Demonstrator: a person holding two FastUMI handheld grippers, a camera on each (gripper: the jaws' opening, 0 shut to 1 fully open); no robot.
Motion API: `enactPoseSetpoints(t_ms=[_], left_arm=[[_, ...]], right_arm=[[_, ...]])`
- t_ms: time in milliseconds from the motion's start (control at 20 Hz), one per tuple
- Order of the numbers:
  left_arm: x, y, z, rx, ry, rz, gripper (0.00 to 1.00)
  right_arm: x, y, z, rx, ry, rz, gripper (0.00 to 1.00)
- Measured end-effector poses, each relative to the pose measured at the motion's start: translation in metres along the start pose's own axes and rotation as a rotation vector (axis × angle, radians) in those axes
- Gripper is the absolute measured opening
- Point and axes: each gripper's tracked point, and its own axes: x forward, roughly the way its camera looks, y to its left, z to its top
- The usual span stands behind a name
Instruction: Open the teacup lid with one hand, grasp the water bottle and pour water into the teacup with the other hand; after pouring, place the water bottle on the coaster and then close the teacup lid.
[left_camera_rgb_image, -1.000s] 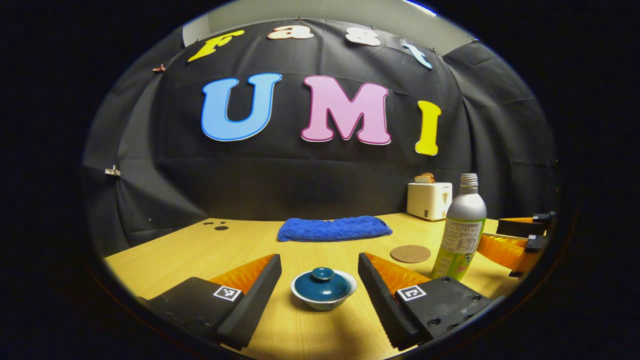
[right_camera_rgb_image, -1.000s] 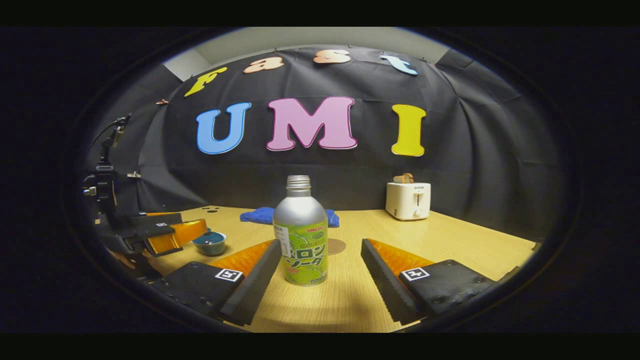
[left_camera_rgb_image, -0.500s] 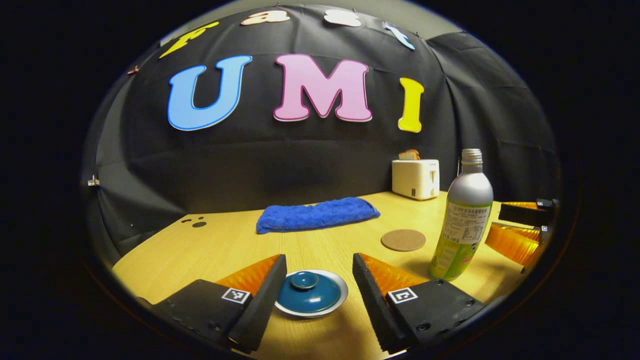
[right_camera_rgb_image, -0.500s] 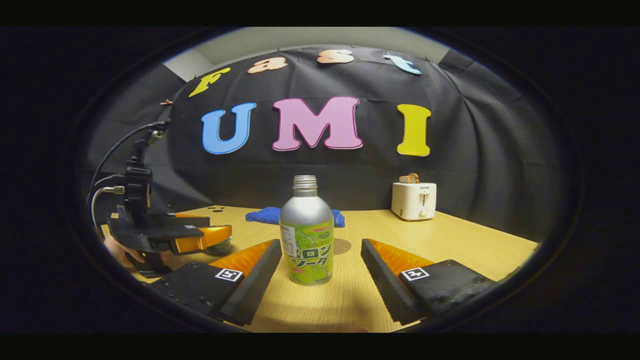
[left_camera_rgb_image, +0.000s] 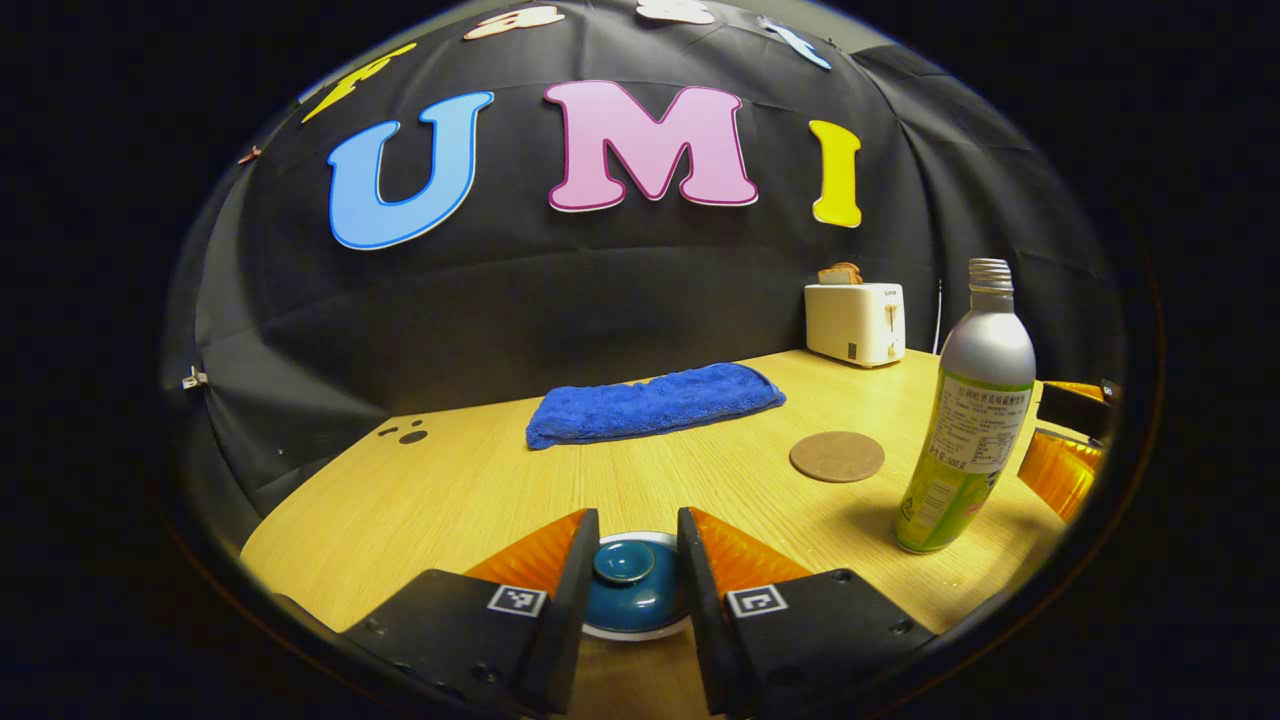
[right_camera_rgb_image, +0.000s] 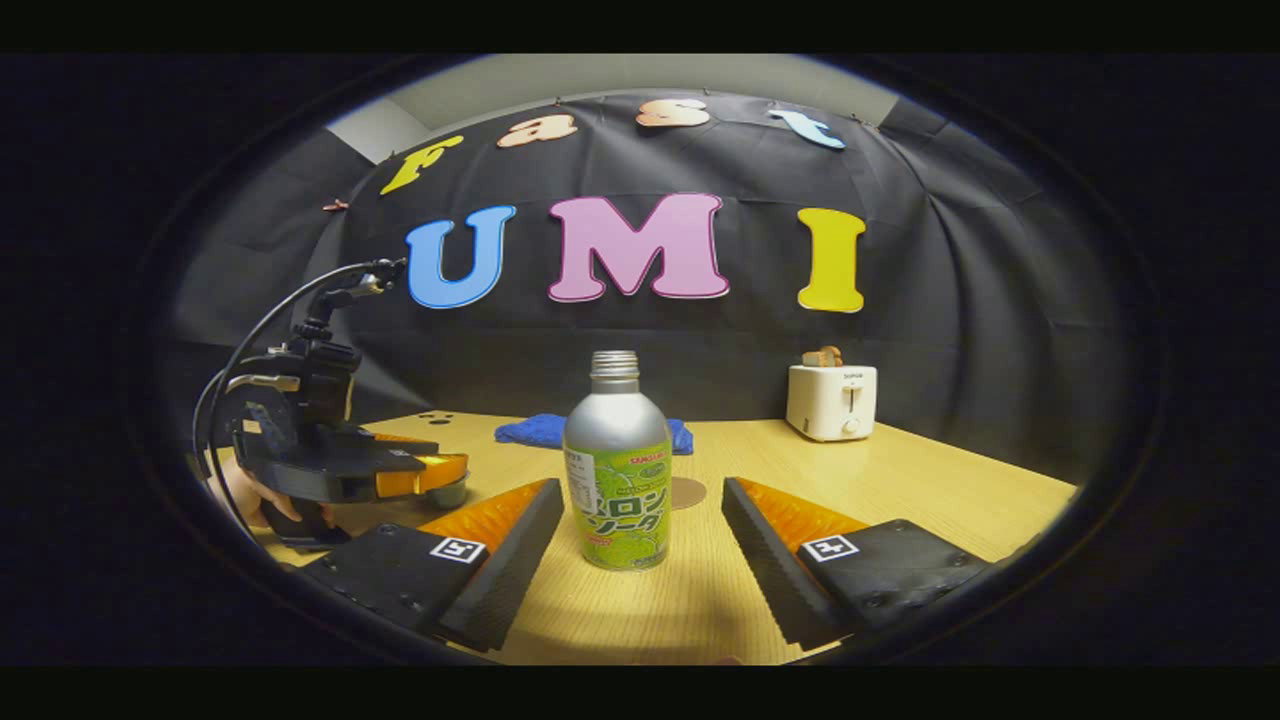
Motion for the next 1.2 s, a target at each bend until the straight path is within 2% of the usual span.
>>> enactPoseSetpoints(t_ms=[100, 150, 400, 550, 900, 1200], left_arm=[[-0.001, 0.004, 0.001, -0.005, -0.006, 0.011, 0.39], [-0.001, 0.002, 0.001, -0.007, -0.009, 0.006, 0.35], [-0.004, 0.002, 0.003, -0.005, -0.026, 0.011, 0.34], [-0.007, 0.004, 0.008, -0.012, -0.068, 0.022, 0.3], [-0.02, 0.019, 0.016, -0.092, -0.162, 0.046, 0.29], [-0.046, 0.055, 0.004, -0.084, -0.161, 0.093, 0.29]], right_arm=[[0.0, 0.0, 0.0, 0.0, 0.0, 0.003, 0.99], [0.0, 0.001, 0.0, 0.001, 0.0, 0.005, 0.99], [0.0, 0.002, 0.0, 0.001, 0.001, 0.012, 0.99], [0.0, 0.001, 0.0, 0.0, 0.001, 0.012, 0.99], [0.0, 0.001, 0.001, 0.0, 0.001, 0.012, 0.99], [-0.001, 0.001, 0.001, 0.001, 0.001, 0.012, 0.99]])
